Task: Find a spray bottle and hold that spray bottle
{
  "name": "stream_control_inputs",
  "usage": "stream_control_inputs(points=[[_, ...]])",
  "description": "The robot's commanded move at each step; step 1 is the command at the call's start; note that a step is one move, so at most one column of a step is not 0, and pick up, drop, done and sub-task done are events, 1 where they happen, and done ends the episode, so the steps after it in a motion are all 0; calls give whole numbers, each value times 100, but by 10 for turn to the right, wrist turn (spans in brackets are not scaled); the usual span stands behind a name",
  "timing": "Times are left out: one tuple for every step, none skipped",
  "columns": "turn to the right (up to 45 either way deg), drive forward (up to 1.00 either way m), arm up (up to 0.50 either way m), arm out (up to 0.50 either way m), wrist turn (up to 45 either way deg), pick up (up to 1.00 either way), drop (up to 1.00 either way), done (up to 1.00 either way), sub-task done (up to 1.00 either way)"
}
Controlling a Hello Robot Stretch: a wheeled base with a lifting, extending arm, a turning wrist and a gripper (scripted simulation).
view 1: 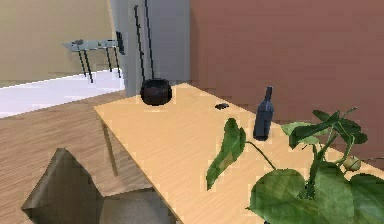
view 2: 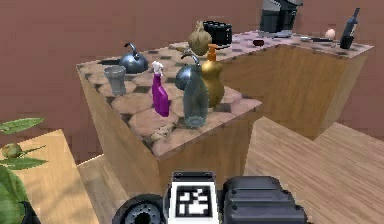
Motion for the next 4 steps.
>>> stream_control_inputs(points=[[0,0,0,48,0,0,0,0,0],[0,0,0,0,450,0,0,0,0],[0,0,0,0,450,0,0,0,0],[0,0,0,0,450,0,0,0,0]])
